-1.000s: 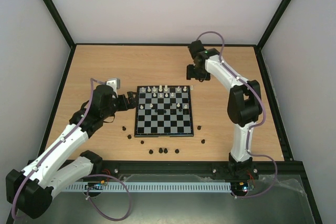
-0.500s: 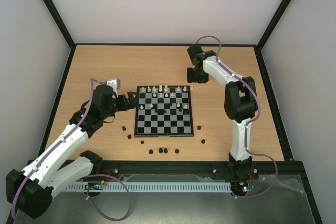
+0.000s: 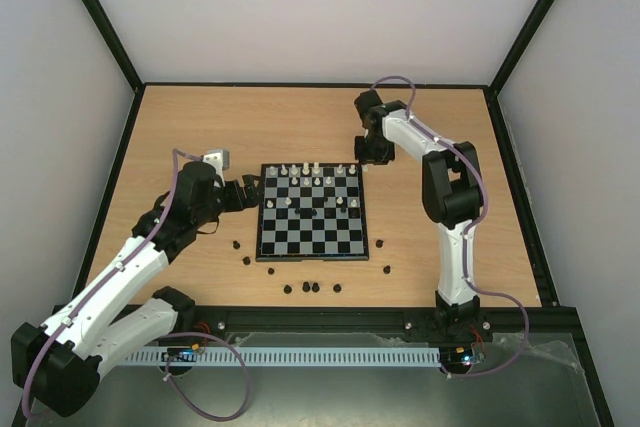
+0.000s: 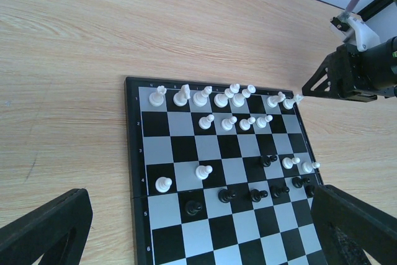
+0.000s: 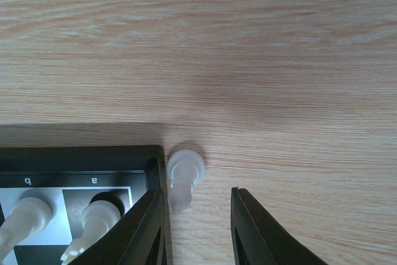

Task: Set up the chess pieces on the board
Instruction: Pick up the chess piece at the center of the board.

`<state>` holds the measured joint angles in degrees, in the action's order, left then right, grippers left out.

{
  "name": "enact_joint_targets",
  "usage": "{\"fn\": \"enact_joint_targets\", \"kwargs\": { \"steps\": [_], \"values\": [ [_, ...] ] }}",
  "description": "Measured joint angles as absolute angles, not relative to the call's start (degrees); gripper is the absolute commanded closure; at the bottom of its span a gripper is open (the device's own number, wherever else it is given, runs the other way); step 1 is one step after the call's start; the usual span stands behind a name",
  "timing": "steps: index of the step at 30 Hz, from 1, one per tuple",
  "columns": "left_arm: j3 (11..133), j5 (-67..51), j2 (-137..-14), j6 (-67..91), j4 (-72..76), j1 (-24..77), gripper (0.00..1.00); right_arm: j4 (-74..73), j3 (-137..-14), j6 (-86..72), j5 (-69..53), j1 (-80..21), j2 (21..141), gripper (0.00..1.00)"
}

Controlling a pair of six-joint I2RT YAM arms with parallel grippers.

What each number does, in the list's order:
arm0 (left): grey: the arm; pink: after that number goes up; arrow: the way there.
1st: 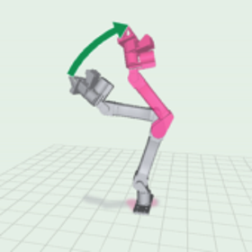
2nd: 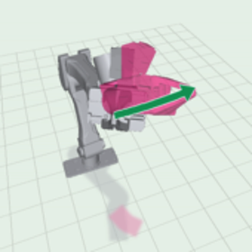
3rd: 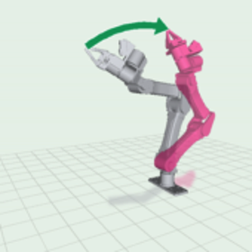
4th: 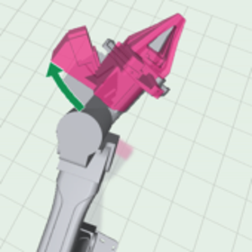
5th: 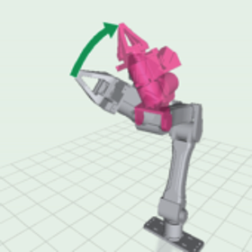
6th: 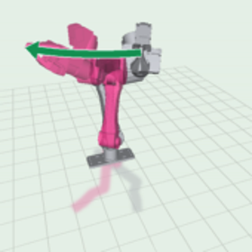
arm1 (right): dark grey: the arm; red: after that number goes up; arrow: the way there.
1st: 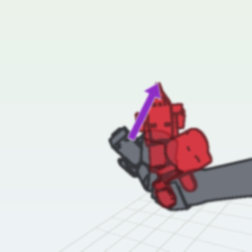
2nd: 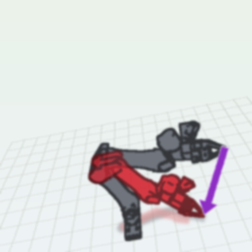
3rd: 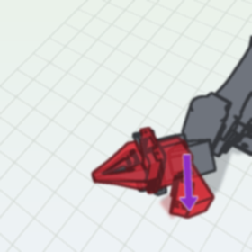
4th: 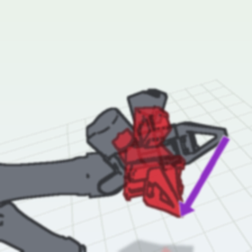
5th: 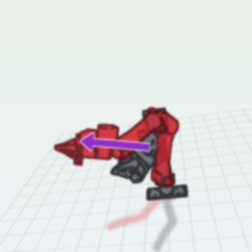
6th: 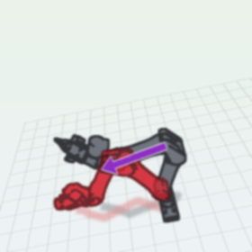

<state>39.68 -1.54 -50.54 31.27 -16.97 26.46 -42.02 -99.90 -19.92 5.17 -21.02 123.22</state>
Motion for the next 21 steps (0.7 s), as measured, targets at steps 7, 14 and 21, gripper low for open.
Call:
{"fn": "enact_joint_targets", "kwargs": {
  "steps": [7, 14, 21],
  "values": [
    [39.6, -1.5, -50.5, 31.3, -16.9, 26.5, 0.01, -41.8, -99.9, -19.9, 4.5, -21.0, 125.0, 0.77],
    [39.3, -1.6, -50.5, 31.3, -16.1, 26.5, 0.0, -41.8, -100.6, -19.7, 4.5, -21.0, 125.8, 0.82],
    [39.3, -1.7, -50.5, 31.3, -15.7, 26.5, 0.01, -41.6, -100.8, -19.7, 4.6, -21.0, 125.8, 0.9]
  ]
}}
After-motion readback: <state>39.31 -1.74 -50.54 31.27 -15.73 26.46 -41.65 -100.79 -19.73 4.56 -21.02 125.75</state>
